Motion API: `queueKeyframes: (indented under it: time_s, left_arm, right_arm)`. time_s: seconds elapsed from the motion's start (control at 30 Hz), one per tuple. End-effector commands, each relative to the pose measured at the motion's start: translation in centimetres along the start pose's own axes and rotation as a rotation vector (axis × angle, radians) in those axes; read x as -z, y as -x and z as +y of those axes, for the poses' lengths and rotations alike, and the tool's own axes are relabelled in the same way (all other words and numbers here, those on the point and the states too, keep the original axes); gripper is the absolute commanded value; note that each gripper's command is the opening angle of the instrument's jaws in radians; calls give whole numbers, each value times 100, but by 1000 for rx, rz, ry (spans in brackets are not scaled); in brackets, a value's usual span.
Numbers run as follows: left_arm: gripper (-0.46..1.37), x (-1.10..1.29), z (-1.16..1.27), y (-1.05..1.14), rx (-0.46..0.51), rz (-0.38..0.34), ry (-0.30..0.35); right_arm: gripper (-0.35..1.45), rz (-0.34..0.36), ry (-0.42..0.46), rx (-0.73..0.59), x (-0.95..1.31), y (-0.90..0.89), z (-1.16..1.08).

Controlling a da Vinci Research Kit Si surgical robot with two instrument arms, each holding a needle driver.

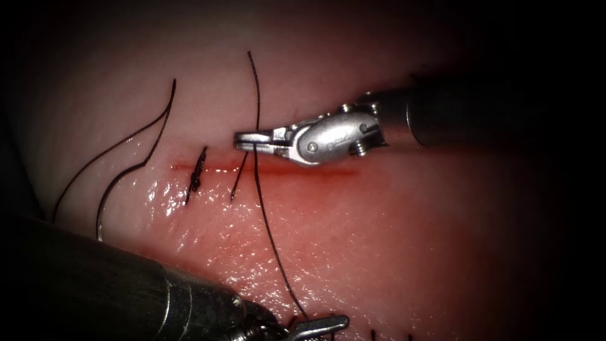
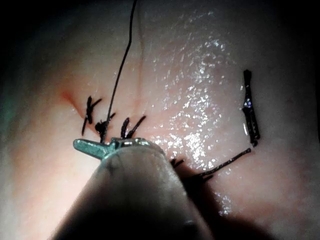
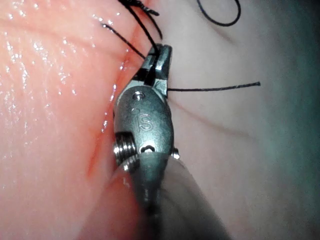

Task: Wound Closure
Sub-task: Grab a working length of suture with the left gripper

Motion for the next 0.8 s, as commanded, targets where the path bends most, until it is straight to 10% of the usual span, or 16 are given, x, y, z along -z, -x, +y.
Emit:
queueKeyframes:
  time_s: [0.03,0.8]
  left_arm:
    - [43,0,1,-1,-1,-1,2]
    - [28,0,5,-12,-25,-3,22]
  right_arm:
    - [-35,0,3,0,0,0,0]
    - [-35,0,3,-1,0,-3,-2]
